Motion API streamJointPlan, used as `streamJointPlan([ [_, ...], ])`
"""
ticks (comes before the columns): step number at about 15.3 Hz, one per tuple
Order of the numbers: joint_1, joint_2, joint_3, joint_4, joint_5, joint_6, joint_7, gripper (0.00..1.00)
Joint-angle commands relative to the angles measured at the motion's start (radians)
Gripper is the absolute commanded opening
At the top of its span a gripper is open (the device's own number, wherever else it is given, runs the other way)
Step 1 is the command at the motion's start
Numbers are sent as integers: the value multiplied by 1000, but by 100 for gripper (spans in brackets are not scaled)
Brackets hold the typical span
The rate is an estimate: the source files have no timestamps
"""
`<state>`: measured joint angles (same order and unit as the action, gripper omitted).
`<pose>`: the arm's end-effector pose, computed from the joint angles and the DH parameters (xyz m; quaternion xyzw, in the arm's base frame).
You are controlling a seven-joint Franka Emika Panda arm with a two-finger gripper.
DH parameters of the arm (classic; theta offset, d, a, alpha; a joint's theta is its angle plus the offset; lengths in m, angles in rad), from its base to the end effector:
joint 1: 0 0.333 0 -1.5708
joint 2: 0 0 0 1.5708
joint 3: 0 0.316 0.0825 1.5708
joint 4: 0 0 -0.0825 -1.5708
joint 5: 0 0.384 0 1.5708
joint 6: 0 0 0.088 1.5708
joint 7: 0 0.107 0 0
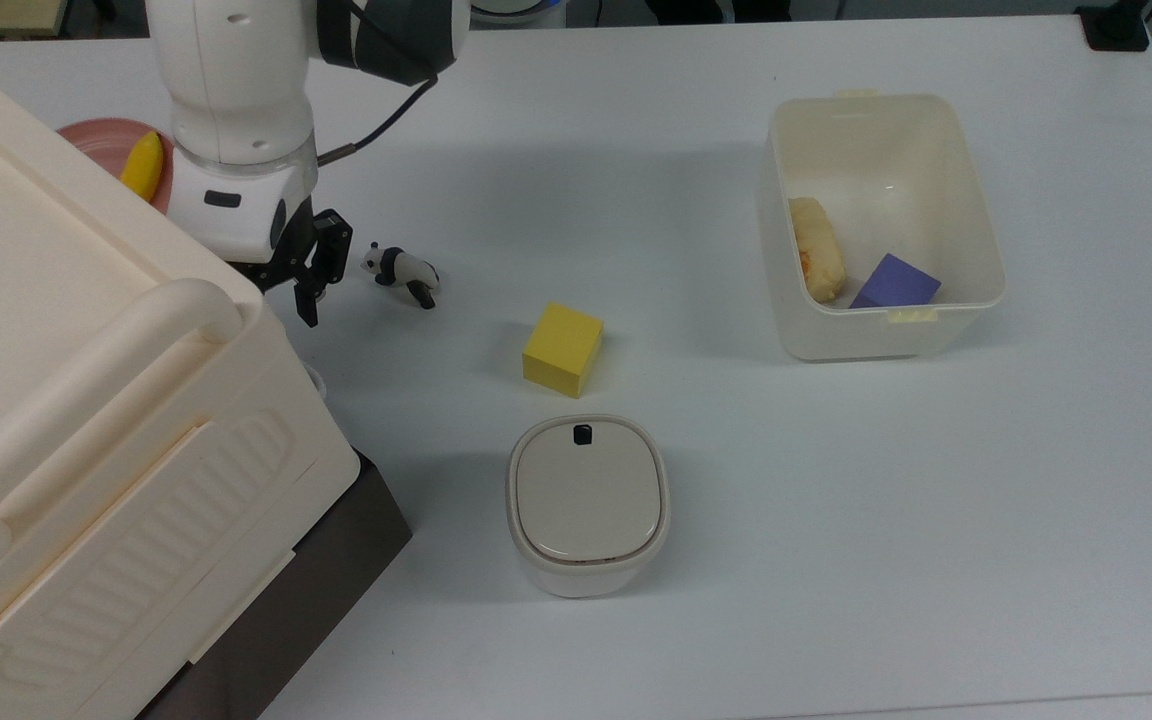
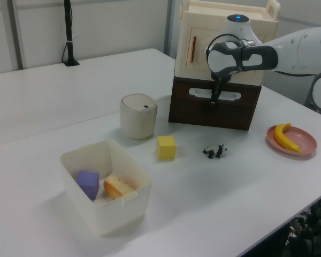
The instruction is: Slide the drawer open
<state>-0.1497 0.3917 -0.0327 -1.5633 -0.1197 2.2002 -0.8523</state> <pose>0.6835 -0.1271 0.4441 0.9251 0.3548 0.0772 0.1111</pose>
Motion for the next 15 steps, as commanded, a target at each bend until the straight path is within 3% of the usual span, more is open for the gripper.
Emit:
streamJointPlan([
  [1, -13, -8, -1, 16, 9, 29, 13, 57],
  [8, -10, -11, 1, 16, 9, 26, 16, 56],
  [15, -10, -10, 2, 14, -1, 27, 10, 33],
])
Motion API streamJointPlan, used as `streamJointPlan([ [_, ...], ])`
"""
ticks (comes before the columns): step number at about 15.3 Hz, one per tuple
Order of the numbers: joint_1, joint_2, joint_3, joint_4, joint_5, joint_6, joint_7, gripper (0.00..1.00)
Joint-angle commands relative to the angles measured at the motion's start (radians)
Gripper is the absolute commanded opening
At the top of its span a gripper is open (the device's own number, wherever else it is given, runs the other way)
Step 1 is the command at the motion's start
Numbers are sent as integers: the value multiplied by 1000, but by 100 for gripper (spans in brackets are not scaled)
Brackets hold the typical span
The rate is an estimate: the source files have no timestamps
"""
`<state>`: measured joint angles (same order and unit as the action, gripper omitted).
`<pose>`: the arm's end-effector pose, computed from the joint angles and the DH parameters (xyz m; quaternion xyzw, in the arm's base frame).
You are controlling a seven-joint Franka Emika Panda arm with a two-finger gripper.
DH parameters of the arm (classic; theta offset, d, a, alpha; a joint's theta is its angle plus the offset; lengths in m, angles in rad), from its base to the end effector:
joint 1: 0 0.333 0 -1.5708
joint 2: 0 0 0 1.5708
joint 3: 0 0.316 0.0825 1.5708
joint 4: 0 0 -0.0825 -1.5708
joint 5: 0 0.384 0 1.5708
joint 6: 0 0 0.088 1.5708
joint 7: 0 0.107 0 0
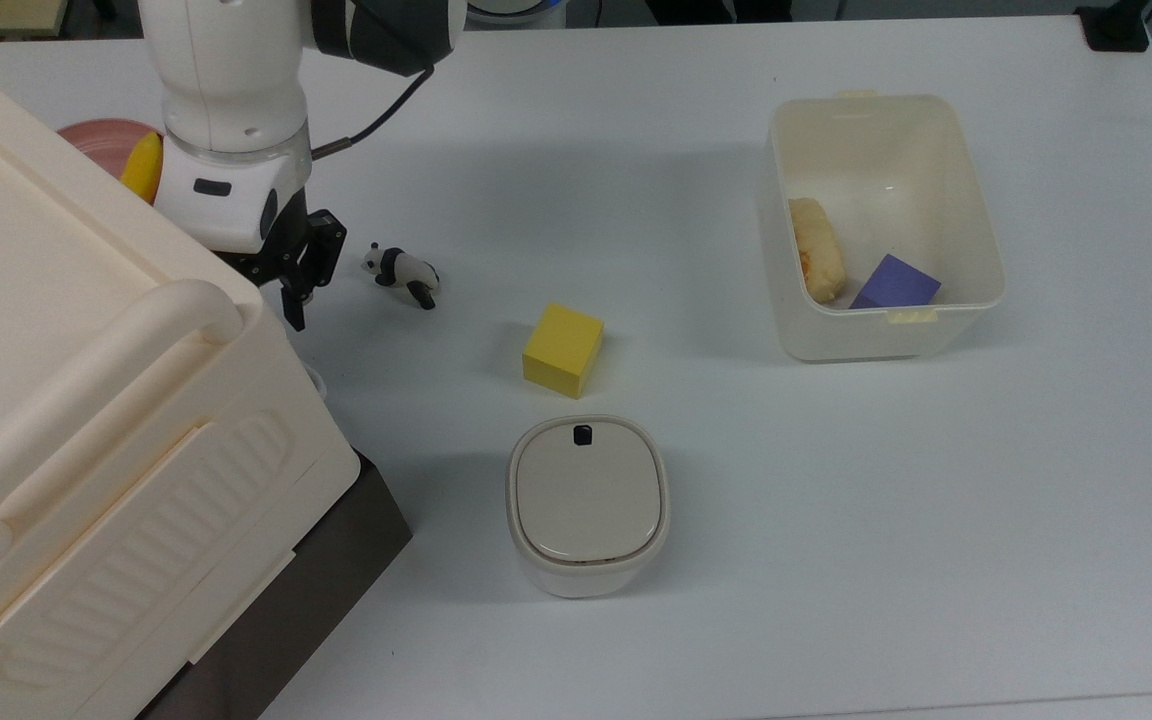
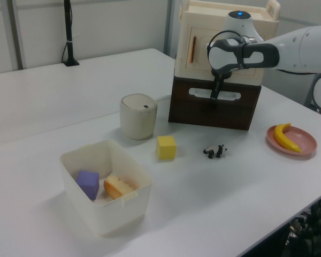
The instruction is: Slide the drawer open
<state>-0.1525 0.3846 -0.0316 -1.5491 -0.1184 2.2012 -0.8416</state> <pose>0.6846 -0.1285 0.4562 0.9263 0.3478 0.0877 0.1156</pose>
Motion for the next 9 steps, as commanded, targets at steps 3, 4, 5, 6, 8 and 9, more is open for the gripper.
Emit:
streamJointPlan([
  [3, -7, -3, 1, 0, -9, 26, -8, 19],
  [4, -9, -3, 1, -2, -10, 26, -16, 17],
  [5, -7, -3, 1, -3, -10, 26, -23, 13],
  [6, -9, -3, 1, -3, -10, 26, -25, 7],
  [8, -7, -3, 2, -3, -10, 26, -24, 5],
  [9, -7, -3, 2, -3, -10, 26, -24, 5],
])
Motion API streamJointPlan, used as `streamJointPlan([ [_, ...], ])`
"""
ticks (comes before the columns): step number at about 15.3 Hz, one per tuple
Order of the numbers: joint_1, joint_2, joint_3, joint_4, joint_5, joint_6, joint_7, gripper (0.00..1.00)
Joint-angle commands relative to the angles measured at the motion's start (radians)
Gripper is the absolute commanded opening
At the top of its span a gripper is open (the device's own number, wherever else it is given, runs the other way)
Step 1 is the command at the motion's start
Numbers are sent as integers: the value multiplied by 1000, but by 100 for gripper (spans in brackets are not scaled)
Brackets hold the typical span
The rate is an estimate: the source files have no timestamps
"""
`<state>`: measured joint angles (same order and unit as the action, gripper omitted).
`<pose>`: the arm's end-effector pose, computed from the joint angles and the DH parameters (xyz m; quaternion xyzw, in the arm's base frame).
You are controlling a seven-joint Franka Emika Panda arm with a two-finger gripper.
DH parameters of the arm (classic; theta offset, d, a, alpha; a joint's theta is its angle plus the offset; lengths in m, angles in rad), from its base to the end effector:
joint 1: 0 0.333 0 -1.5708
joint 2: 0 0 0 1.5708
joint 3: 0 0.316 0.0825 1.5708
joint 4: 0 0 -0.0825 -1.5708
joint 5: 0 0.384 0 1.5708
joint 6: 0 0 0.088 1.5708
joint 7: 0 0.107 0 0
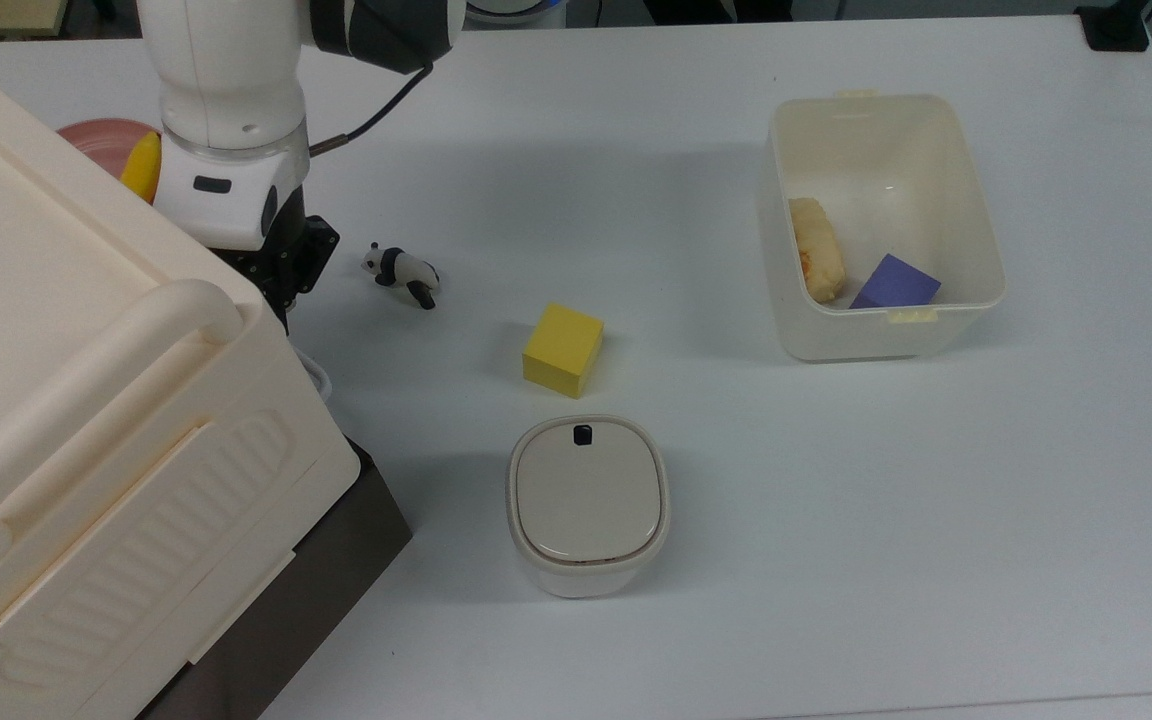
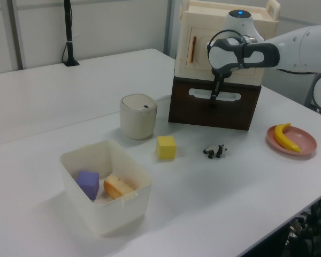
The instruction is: Slide the drawer open
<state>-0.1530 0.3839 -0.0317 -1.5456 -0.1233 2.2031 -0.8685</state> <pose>0.6850 -0.1291 0.4587 0.9207 0.3608 0.0875 0.1202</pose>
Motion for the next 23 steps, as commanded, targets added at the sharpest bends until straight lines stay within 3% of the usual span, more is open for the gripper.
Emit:
streamJointPlan([
  [1, -7, -2, 3, -8, -6, 24, 3, 5],
  [11, -8, -6, 15, -16, -6, 21, 2, 2],
  [23, 10, -68, 44, -91, -6, -42, 6, 2],
])
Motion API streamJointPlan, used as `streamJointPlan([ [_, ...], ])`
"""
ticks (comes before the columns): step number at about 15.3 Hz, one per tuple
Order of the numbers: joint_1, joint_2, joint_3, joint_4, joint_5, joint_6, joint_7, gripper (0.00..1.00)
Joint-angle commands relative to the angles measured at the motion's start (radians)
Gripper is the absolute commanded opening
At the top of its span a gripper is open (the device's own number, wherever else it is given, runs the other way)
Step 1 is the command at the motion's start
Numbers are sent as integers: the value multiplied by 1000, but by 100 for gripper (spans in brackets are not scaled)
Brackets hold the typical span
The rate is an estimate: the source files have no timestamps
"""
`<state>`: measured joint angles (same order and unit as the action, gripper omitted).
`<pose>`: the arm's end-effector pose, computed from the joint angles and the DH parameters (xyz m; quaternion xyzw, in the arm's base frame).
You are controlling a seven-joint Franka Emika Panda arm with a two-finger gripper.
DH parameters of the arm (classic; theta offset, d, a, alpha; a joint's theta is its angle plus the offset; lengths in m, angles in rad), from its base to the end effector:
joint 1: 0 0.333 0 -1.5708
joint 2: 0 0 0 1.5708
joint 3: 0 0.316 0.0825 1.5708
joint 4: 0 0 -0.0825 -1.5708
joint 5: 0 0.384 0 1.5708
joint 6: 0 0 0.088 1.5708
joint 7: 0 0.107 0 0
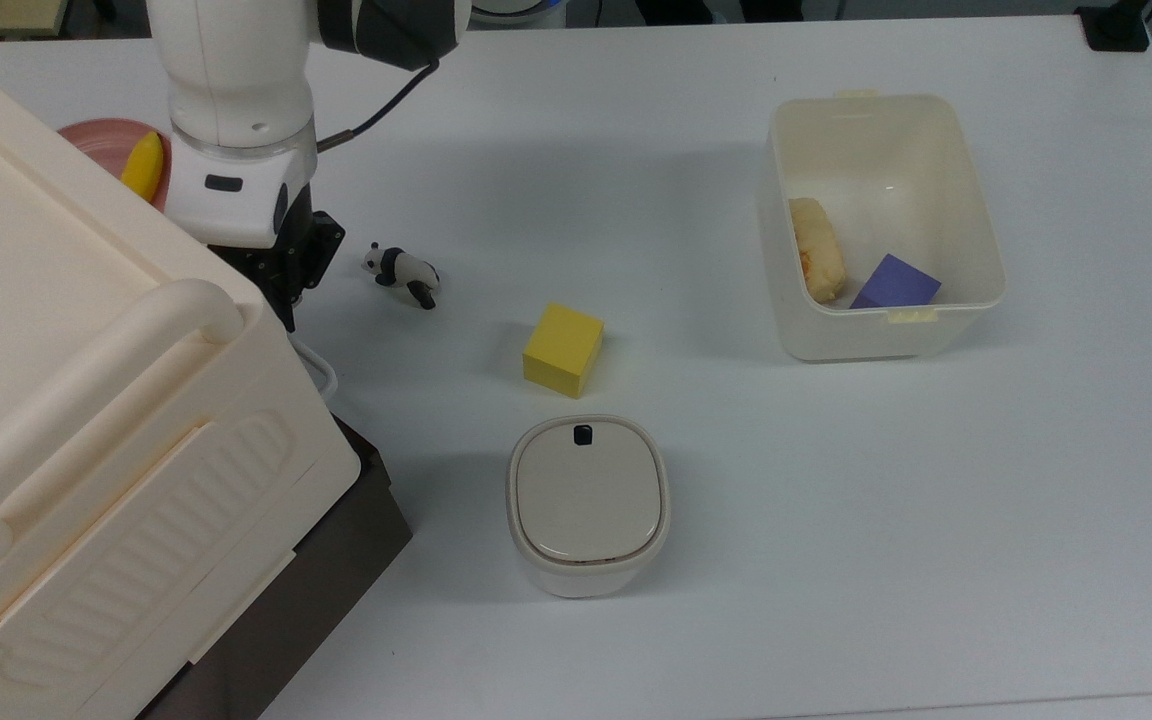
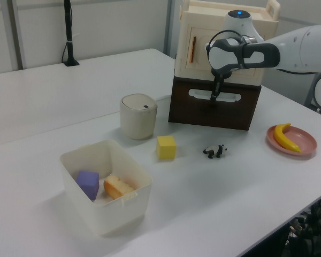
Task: Slide the drawer open
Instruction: 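Pull the handle outward, sliding the drawer out of the cabinet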
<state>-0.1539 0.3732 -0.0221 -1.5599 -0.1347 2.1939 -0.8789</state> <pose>0.6819 -0.1240 0.4579 0.9171 0.3715 0.0803 0.1199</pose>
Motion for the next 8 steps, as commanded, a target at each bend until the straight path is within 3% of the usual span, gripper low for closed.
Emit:
streamJointPlan([
  [1, 16, -66, 40, -84, 6, -39, 17, 2],
  [8, 22, -119, 51, -146, 4, -69, 14, 2],
])
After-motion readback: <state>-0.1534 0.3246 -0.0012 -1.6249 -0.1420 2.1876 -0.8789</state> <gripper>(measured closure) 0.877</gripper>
